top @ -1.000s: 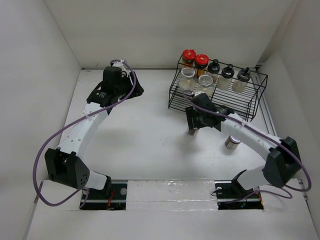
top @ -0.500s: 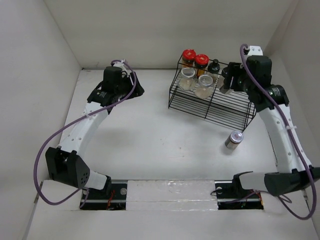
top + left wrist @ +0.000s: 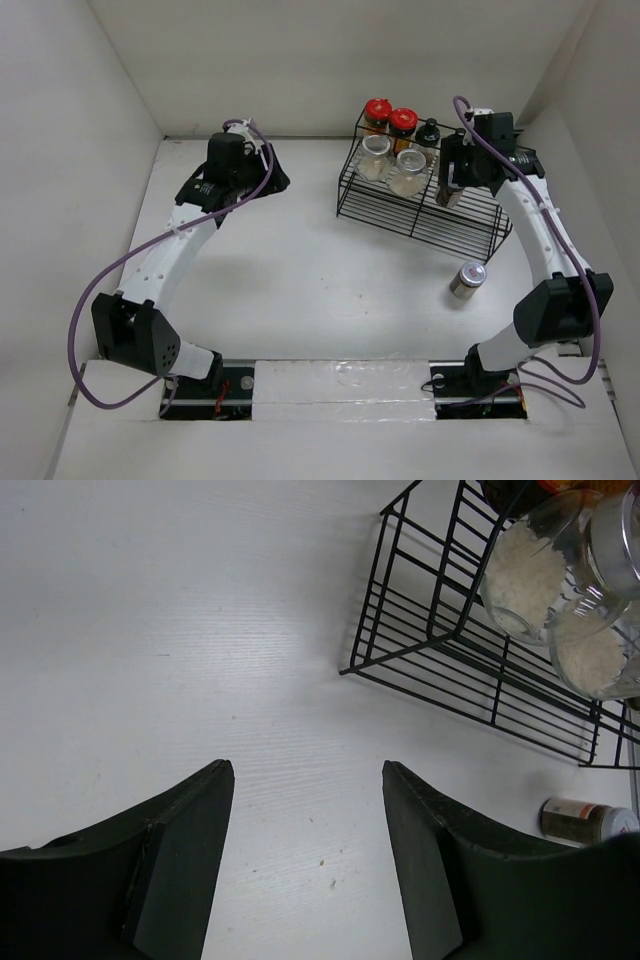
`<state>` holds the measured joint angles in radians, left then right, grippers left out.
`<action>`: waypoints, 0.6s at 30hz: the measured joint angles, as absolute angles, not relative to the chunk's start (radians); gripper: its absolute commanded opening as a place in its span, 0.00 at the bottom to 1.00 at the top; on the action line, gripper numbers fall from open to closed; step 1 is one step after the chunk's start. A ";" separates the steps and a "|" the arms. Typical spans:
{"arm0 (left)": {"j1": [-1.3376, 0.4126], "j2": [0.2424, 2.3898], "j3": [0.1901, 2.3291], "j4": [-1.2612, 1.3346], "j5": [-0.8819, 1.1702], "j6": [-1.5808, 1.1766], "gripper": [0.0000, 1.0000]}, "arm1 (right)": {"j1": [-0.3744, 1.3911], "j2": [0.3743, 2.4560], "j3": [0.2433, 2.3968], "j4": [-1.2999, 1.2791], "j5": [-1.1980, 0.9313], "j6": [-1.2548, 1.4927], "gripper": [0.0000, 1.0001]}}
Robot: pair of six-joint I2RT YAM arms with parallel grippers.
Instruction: Organize the condiment bottles
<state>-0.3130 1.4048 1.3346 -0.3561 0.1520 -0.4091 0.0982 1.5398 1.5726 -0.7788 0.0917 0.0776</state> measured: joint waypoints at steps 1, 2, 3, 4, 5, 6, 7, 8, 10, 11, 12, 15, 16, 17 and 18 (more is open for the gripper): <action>-0.313 1.405 1.333 -0.354 0.153 -0.409 0.57 | 0.099 1.540 1.572 -0.775 0.089 0.075 0.90; -0.313 1.405 1.331 -0.350 0.154 -0.410 0.57 | 0.099 1.538 1.572 -0.763 0.089 0.073 0.99; -0.313 1.405 1.328 -0.347 0.154 -0.410 0.57 | 0.099 1.530 1.572 -0.757 0.090 0.074 0.99; -0.313 1.405 1.325 -0.346 0.156 -0.412 0.57 | 0.099 1.522 1.572 -0.752 0.091 0.070 0.99; -0.313 1.405 1.320 -0.345 0.158 -0.413 0.57 | 0.100 1.510 1.572 -0.749 0.096 0.071 0.99; -0.313 1.405 1.317 -0.345 0.158 -0.414 0.57 | 0.099 1.490 1.572 -0.749 0.101 0.071 0.99; -0.313 1.406 1.317 -0.346 0.160 -0.416 0.57 | 0.097 1.465 1.567 -0.749 0.106 0.072 0.99; -0.313 1.407 1.317 -0.345 0.163 -0.417 0.57 | 0.095 1.433 1.557 -0.749 0.115 0.072 0.99; -0.313 1.410 1.317 -0.343 0.166 -0.418 0.57 | 0.089 1.353 1.528 -0.751 0.147 0.084 0.96; -0.313 1.411 1.317 -0.342 0.167 -0.418 0.57 | 0.086 1.296 1.488 -0.735 0.165 0.094 0.96; -0.313 1.412 1.317 -0.342 0.167 -0.419 0.57 | 0.085 1.227 1.431 -0.724 0.189 0.108 0.96; -0.313 1.413 1.315 -0.340 0.168 -0.421 0.57 | 0.066 1.016 1.227 -0.744 0.247 0.171 0.98; -0.313 1.413 1.313 -0.339 0.168 -0.421 0.57 | 0.050 0.959 1.161 -0.772 0.254 0.196 0.98; -0.313 1.413 1.308 -0.334 0.168 -0.421 0.57 | 0.027 0.918 1.103 -0.796 0.254 0.219 0.98; -0.313 1.413 1.303 -0.331 0.168 -0.421 0.57 | 0.008 0.894 1.052 -0.811 0.248 0.240 0.98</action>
